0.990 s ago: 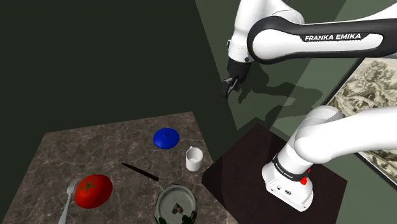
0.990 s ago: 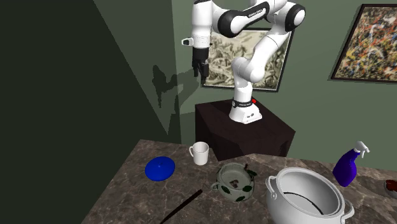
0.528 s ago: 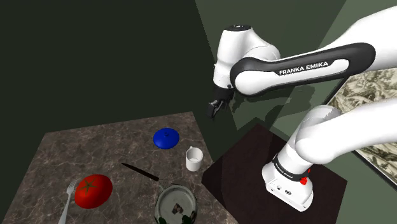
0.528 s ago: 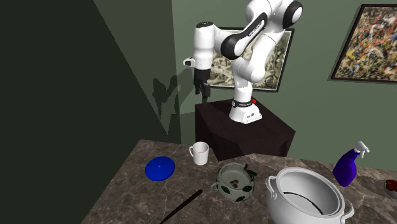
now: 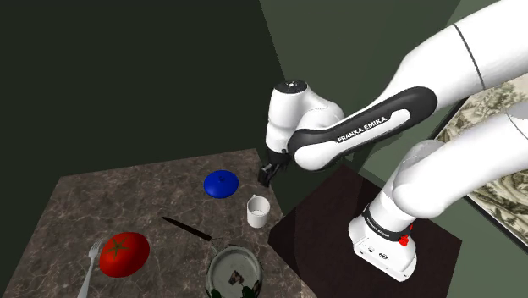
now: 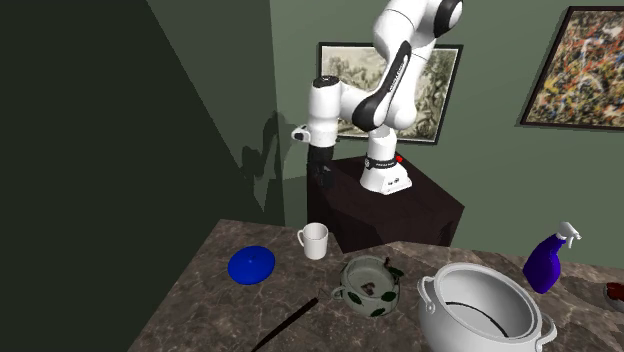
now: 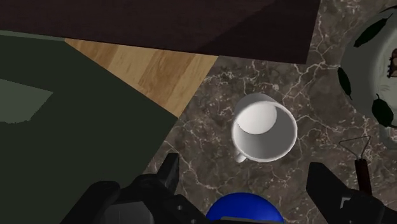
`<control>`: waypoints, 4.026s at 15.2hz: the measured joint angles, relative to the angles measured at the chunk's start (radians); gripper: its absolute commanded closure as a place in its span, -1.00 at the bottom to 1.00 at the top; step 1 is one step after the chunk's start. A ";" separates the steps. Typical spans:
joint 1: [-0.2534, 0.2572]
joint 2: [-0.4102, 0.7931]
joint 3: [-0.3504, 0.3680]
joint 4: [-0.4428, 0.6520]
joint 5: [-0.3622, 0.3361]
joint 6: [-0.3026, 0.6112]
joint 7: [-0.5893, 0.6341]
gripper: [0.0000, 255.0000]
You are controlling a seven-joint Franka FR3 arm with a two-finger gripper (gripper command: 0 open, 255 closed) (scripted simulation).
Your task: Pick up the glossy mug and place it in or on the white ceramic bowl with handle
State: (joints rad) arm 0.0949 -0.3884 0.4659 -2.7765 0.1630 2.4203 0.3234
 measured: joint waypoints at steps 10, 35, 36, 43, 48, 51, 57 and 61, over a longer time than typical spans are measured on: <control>-0.095 0.519 0.118 0.119 -0.532 0.324 0.533 -1.00; 0.103 0.790 -0.129 0.234 -0.937 0.435 0.873 1.00; 0.103 0.790 -0.129 0.234 -0.937 0.435 0.873 1.00; 0.027 0.703 -0.031 0.199 -0.819 0.389 0.777 1.00; -0.040 0.618 0.060 0.170 -0.689 0.346 0.675 1.00; -0.075 0.563 0.114 0.158 -0.596 0.316 0.605 1.00; -0.114 0.452 0.190 0.149 -0.407 0.248 0.464 1.00; -0.113 0.374 0.211 0.143 -0.288 0.199 0.378 1.00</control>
State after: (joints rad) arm -0.0186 -0.0143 0.6766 -2.6339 -0.1254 2.6197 0.7016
